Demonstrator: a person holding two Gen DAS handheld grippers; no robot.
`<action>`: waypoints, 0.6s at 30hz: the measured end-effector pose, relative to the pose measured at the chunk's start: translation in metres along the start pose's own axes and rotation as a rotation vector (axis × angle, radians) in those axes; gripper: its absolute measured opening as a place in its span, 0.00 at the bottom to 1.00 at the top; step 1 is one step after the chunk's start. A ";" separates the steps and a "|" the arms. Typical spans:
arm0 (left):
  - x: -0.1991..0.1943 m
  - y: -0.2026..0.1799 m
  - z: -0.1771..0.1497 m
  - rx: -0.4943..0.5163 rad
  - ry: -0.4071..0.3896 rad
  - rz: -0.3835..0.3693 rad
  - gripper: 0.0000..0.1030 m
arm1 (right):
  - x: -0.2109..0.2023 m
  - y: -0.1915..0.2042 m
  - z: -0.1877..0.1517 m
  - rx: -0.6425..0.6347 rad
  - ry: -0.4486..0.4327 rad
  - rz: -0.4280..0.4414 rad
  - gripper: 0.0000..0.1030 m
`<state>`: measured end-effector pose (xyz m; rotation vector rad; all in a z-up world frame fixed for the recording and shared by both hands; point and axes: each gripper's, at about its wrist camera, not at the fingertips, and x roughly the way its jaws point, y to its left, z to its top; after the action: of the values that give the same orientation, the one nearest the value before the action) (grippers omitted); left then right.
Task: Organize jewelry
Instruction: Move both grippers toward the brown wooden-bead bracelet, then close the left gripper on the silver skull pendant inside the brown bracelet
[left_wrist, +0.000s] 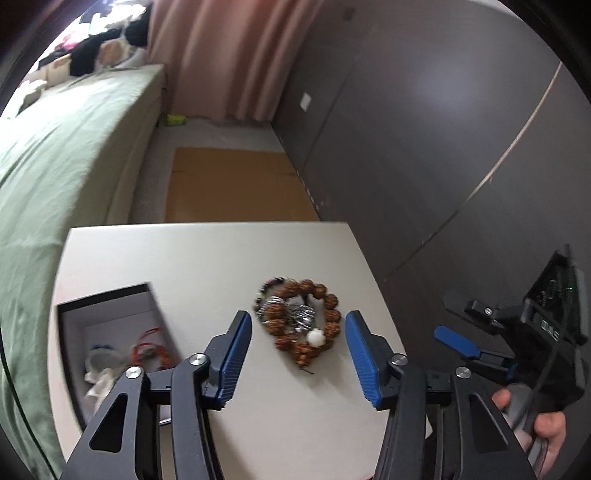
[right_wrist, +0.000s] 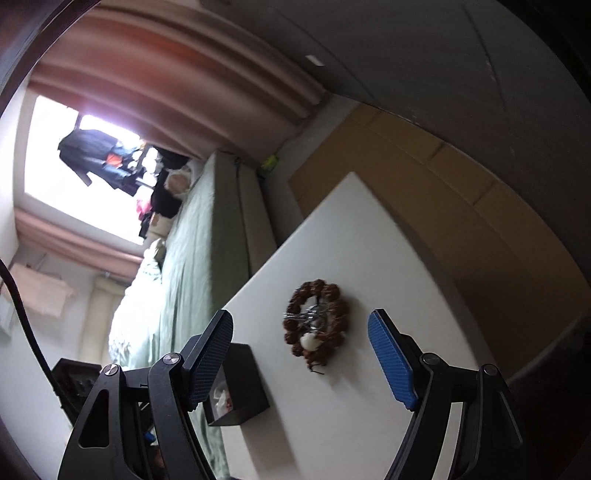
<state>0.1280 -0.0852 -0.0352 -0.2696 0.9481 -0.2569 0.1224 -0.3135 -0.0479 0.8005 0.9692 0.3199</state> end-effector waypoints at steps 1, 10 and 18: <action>0.006 -0.003 0.001 0.005 0.014 0.000 0.46 | -0.002 -0.002 0.001 0.001 0.003 -0.008 0.74; 0.065 -0.032 0.005 0.054 0.140 0.060 0.35 | -0.004 -0.035 0.005 0.086 0.027 -0.053 0.74; 0.110 -0.038 0.001 0.090 0.235 0.149 0.29 | -0.006 -0.055 0.009 0.141 0.065 -0.078 0.74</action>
<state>0.1868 -0.1571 -0.1051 -0.0863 1.1798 -0.1964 0.1215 -0.3585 -0.0817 0.8823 1.0897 0.2128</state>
